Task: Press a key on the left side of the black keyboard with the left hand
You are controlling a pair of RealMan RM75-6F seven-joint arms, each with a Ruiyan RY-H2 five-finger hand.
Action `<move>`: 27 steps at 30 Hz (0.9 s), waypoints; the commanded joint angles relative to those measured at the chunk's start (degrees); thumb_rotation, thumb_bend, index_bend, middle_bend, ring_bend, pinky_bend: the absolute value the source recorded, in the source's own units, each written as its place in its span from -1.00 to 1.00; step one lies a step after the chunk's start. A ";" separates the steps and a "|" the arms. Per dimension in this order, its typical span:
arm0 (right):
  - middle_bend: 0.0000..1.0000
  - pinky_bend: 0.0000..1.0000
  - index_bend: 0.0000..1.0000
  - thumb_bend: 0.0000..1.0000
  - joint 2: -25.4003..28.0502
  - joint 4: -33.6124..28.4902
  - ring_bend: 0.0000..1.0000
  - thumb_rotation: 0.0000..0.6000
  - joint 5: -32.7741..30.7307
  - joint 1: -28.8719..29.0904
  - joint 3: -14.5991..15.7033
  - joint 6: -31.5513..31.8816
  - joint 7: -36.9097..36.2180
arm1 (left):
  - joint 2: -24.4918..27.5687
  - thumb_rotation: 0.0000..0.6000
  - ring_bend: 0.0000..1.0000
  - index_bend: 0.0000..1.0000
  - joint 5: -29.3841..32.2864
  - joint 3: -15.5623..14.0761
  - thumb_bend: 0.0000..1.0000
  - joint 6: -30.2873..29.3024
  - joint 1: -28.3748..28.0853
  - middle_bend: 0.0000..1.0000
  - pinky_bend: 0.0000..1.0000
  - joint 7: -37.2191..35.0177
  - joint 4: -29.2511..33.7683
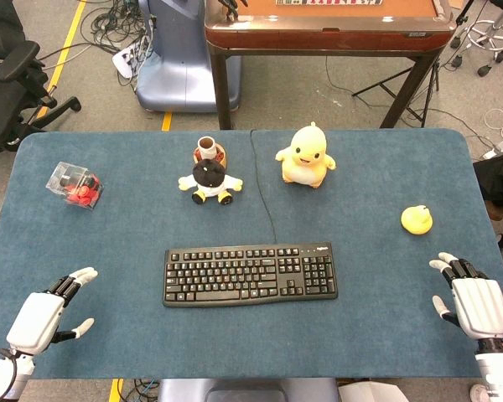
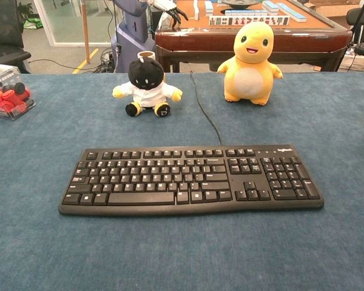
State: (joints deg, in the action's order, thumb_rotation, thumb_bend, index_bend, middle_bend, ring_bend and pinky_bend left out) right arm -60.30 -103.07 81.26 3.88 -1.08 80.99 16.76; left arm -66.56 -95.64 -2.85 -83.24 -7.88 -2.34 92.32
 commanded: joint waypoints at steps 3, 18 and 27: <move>-0.61 -0.10 -0.44 -0.39 -0.01 -0.18 -0.61 1.00 0.12 -0.02 0.11 -0.08 0.19 | 0.08 1.00 -0.51 -0.61 0.14 -0.06 -0.65 0.03 0.00 -0.63 0.11 0.37 0.13; -0.59 -0.02 -0.44 -0.39 -0.06 -0.47 -0.61 1.00 -0.96 0.63 0.03 -1.68 0.90 | 0.34 1.00 0.09 -0.54 -1.80 -0.78 -0.65 -0.84 -0.04 0.16 0.25 0.21 1.89; -0.55 -0.01 -0.44 -0.39 0.31 -1.47 -0.61 1.00 0.39 -0.23 0.40 0.11 0.83 | 3.19 1.00 0.66 -0.56 -7.57 -2.45 -0.37 3.82 -4.65 0.93 0.66 -2.99 6.64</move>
State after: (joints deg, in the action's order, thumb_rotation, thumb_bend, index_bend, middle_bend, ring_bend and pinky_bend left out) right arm -60.01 -104.51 81.63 3.68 -0.67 81.08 17.61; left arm -63.74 -102.75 -5.21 -80.16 -11.78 -5.63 98.29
